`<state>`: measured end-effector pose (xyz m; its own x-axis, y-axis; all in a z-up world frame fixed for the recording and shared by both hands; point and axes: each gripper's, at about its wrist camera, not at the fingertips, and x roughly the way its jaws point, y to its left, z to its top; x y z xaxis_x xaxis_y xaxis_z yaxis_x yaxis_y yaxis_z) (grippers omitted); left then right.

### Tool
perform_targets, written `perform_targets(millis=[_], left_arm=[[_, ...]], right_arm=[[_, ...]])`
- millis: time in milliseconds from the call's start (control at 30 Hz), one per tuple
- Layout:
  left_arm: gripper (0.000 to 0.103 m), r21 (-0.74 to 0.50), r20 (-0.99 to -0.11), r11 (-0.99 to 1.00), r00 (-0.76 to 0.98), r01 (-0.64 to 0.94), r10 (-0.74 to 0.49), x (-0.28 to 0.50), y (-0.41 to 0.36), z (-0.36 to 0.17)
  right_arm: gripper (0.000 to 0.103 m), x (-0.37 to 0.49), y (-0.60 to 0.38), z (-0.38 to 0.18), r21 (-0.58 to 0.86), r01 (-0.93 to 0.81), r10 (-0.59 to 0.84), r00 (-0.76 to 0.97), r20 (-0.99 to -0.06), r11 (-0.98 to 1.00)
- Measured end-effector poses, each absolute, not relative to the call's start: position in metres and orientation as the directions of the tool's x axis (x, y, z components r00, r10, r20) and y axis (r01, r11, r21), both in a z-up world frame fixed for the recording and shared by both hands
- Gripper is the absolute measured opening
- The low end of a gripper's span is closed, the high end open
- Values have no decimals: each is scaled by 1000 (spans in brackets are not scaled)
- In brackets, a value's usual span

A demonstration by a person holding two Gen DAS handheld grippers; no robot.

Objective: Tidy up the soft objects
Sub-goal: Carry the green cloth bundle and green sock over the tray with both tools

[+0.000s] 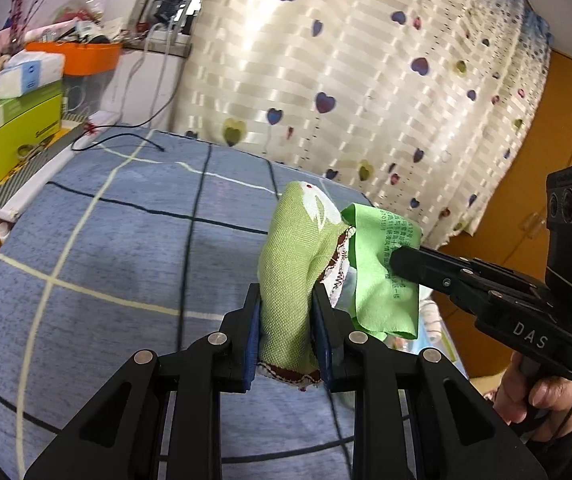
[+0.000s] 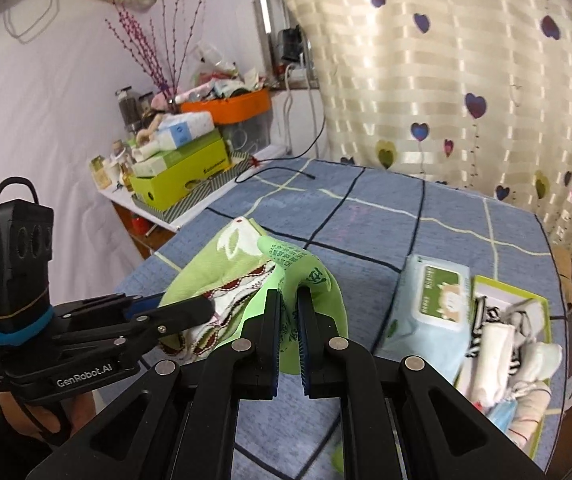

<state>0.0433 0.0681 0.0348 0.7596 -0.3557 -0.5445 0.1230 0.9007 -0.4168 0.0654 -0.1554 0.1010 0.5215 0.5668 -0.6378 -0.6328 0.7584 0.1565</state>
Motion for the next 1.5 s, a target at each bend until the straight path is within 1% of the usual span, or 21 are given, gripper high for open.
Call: perform_targets(millis=[467, 633, 1167, 1500], left_arm=[[25, -395, -541, 895, 734, 209, -410, 48, 7, 51], [25, -391, -546, 888, 716, 242, -436, 53, -14, 53], [25, -383, -584, 858, 630, 342, -512, 76, -94, 49], [25, -385, -627, 853, 578, 352, -522, 88, -127, 32]], right_arm=[[8, 51, -230, 112, 184, -562, 549, 594, -588, 806], [8, 48, -254, 111, 192, -533, 532, 613, -584, 824], [8, 57, -338, 95, 228, -389, 444, 667, -598, 893], [8, 71, -376, 63, 252, -330, 413, 648, -641, 910]])
